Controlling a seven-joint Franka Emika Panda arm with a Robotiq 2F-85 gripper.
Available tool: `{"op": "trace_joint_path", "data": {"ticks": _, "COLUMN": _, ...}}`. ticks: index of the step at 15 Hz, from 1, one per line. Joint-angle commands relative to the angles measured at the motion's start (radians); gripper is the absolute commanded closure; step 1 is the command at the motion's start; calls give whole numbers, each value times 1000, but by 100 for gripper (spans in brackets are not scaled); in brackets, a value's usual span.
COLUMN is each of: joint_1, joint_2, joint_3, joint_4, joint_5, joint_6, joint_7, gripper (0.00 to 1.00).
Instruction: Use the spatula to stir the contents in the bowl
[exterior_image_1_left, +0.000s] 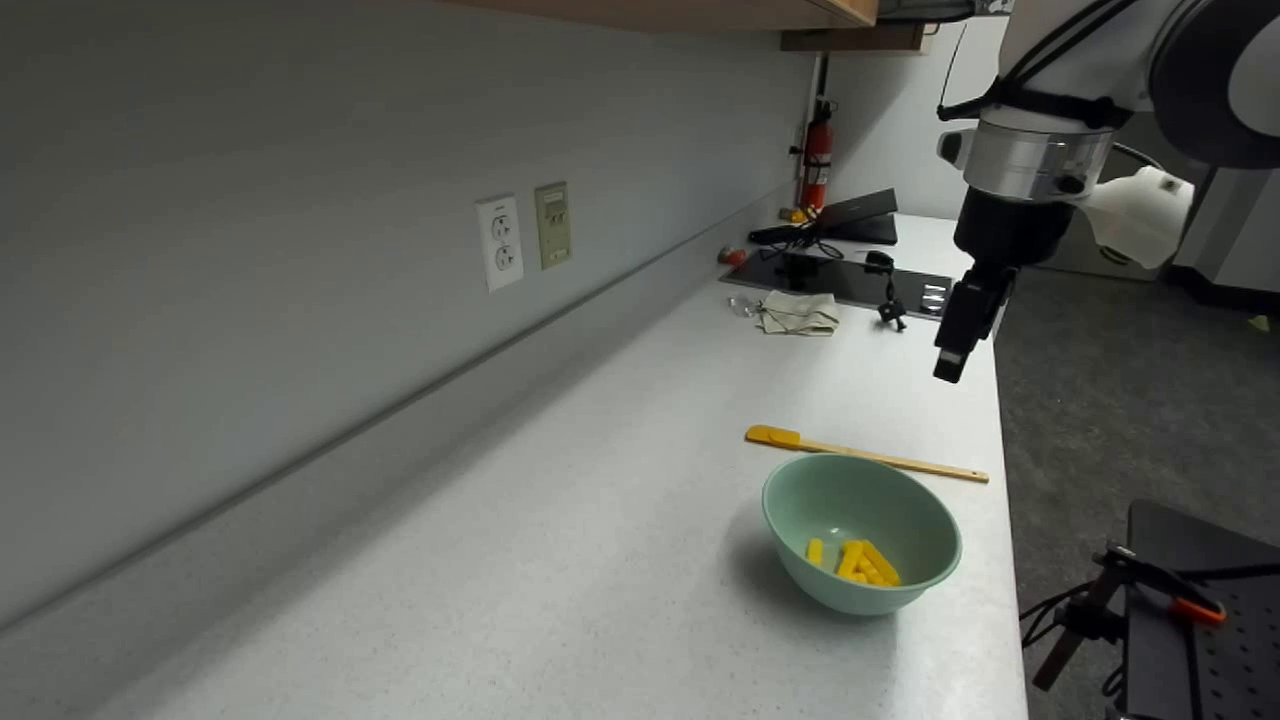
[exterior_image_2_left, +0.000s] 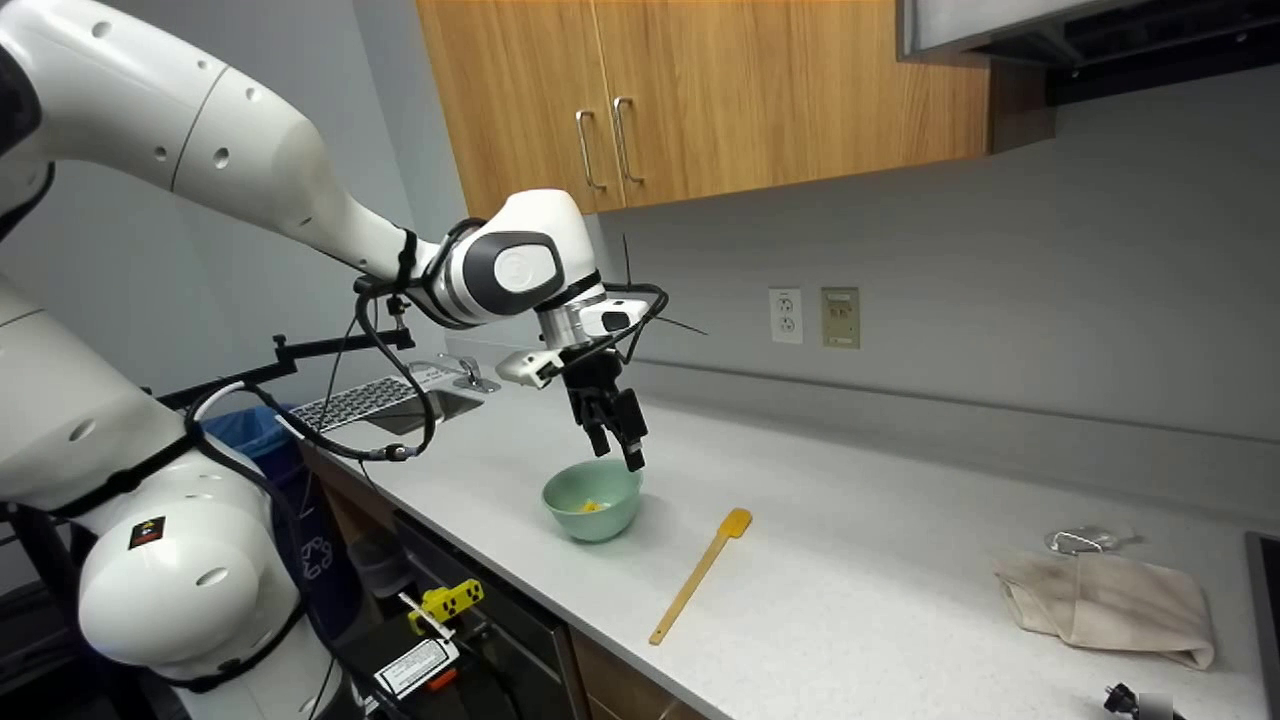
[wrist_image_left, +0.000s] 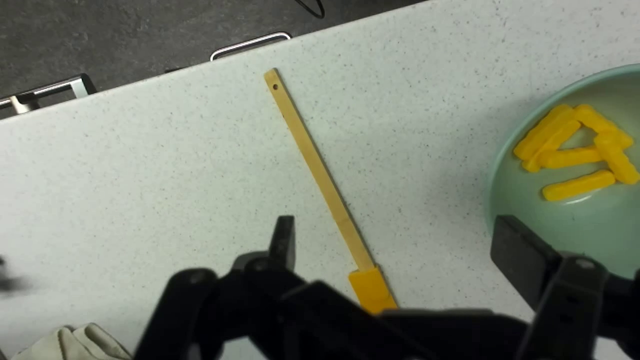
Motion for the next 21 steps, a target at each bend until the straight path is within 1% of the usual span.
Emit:
{"op": "trace_joint_path", "data": {"ticks": 1, "joint_1": -2, "joint_2": 0, "joint_3": 2, "joint_4": 1, "joint_5": 2, "joint_6": -2, "joint_7": -1, "gripper": 0}}
{"op": "trace_joint_path", "data": {"ticks": 5, "joint_1": -2, "joint_2": 0, "joint_3": 2, "joint_4": 1, "joint_5": 2, "joint_6": -2, "joint_7": -1, "gripper": 0}}
{"op": "trace_joint_path", "data": {"ticks": 8, "joint_1": -2, "joint_2": 10, "joint_3": -22, "joint_4": -25, "joint_5": 3, "joint_6": 46, "joint_7": -59, "gripper": 0}}
{"op": "trace_joint_path", "data": {"ticks": 10, "joint_1": 4, "joint_2": 18, "joint_3": -44, "joint_4": -44, "joint_5": 9, "joint_6": 78, "joint_7": -130, "gripper": 0}}
{"op": "trace_joint_path", "data": {"ticks": 15, "joint_1": -4, "joint_2": 55, "joint_3": -91, "joint_4": -92, "joint_5": -8, "joint_6": 180, "joint_7": -289, "gripper": 0}}
{"op": "trace_joint_path", "data": {"ticks": 21, "joint_1": -13, "joint_2": 191, "joint_3": -133, "joint_4": -101, "joint_5": -8, "joint_6": 349, "joint_7": -392, "gripper": 0}}
